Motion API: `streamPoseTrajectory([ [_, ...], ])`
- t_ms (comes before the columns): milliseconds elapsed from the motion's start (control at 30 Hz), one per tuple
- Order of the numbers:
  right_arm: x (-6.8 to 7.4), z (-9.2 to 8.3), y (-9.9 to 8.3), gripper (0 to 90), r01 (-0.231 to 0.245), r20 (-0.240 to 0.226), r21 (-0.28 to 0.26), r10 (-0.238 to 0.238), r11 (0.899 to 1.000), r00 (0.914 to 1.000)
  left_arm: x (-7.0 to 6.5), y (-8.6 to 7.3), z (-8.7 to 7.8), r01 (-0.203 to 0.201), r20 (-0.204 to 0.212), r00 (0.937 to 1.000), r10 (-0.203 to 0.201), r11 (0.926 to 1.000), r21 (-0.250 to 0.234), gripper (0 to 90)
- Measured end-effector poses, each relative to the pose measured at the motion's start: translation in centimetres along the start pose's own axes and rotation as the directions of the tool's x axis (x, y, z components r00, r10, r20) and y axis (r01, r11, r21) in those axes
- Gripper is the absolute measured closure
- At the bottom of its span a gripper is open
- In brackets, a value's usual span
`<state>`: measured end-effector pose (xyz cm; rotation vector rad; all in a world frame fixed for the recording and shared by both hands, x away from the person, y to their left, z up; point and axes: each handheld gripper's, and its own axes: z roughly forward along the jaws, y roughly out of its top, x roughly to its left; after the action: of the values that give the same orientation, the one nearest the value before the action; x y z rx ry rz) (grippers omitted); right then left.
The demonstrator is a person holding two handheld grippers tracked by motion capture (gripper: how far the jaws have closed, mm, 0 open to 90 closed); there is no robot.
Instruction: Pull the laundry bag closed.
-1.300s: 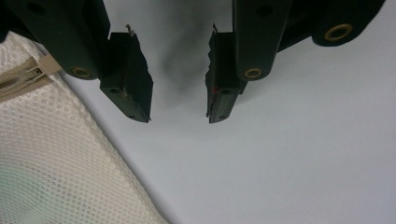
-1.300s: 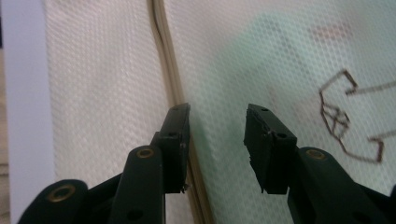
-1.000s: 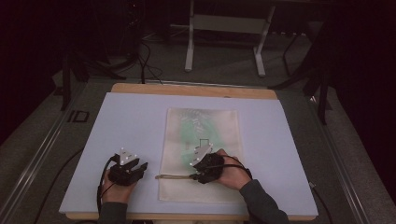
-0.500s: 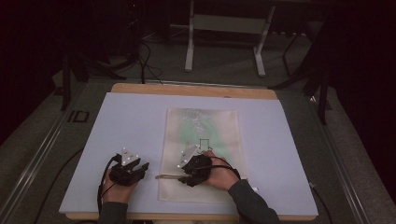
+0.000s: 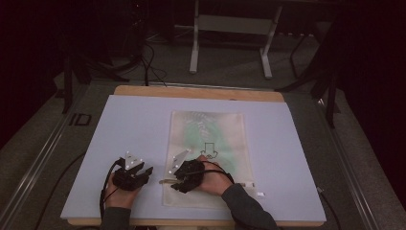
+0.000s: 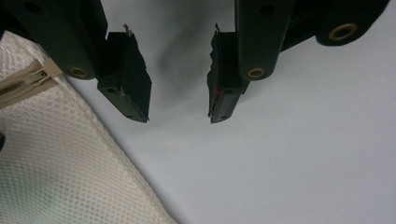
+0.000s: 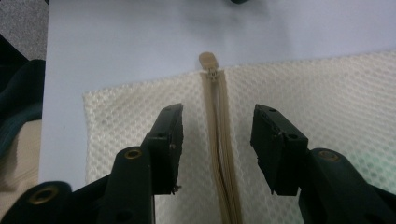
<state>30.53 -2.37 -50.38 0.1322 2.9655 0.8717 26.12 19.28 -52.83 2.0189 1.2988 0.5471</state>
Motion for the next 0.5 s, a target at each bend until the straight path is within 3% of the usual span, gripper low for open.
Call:
streamPoseTrajectory([
  [233,0.0,0.7,1.0,54.9,-0.014,-0.022,-0.020,0.014,1.000,0.9997,0.1,0.0,0.0,0.000,0.001,1.0000,0.000,1.0000,0.002,58.1],
  [500,0.4,1.9,2.3,54.7,0.001,-0.033,-0.009,-0.001,1.000,0.9995,0.4,0.0,-0.2,0.011,-0.001,0.9999,-0.011,0.9999,-0.004,57.9],
])
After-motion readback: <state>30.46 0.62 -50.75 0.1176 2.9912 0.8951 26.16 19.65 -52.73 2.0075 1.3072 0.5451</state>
